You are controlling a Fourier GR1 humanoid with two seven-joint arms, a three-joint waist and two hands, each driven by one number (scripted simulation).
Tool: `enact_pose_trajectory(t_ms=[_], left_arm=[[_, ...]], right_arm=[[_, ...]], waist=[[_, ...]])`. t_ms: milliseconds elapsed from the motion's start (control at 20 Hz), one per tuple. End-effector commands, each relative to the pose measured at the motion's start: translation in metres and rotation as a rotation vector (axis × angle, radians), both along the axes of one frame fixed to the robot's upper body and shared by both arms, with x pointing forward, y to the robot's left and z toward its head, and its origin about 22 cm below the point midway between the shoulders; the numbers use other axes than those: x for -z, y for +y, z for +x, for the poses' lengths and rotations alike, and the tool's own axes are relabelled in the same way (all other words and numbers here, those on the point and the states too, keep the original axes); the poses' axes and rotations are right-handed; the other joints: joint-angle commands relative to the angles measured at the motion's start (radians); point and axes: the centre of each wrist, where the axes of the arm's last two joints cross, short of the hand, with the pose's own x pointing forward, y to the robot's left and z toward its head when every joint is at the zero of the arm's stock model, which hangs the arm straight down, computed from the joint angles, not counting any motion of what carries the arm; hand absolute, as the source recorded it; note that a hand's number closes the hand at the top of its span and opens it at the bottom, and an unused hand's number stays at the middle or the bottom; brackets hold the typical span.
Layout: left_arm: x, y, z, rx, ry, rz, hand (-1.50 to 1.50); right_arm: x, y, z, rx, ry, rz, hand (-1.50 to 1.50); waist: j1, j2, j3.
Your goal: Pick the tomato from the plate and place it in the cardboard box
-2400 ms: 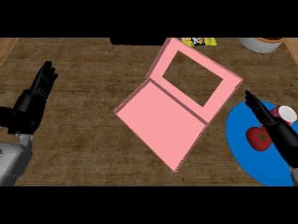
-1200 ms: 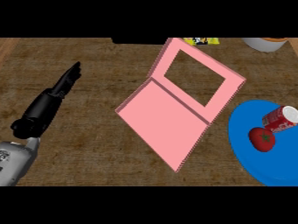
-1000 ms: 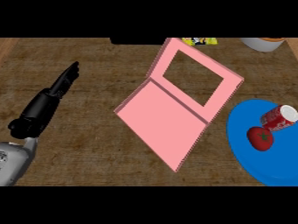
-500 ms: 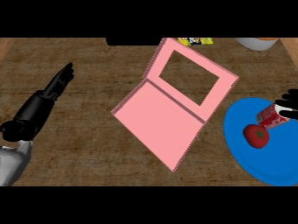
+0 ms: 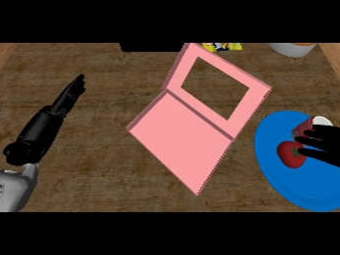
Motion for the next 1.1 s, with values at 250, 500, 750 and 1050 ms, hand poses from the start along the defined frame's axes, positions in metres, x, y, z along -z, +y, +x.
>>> enact_pose_trajectory(t_ms=[250, 500, 750, 1050], left_arm=[[-0.031, 0.0, -0.011, 0.005, 0.009, -0.004, 0.0], [-0.008, -0.015, -0.007, 0.016, 0.0, -0.008, 0.0], [0.019, -0.013, 0.001, 0.001, 0.005, -0.002, 0.0], [-0.004, -0.026, -0.006, 0.003, 0.006, -0.017, 0.0]], right_arm=[[0.029, 0.011, -0.004, 0.058, -0.065, -0.049, -1.5], [0.029, 0.012, 0.002, 0.051, -0.098, -0.04, -1.5], [0.054, 0.03, 0.007, 0.071, -0.123, -0.104, -1.5], [0.062, 0.03, 0.007, 0.09, -0.123, -0.09, -1.5]], waist=[[0.008, 0.0, 0.001], [0.006, 0.001, 0.001], [0.007, 0.003, 0.0], [0.004, 0.0, 0.0]])
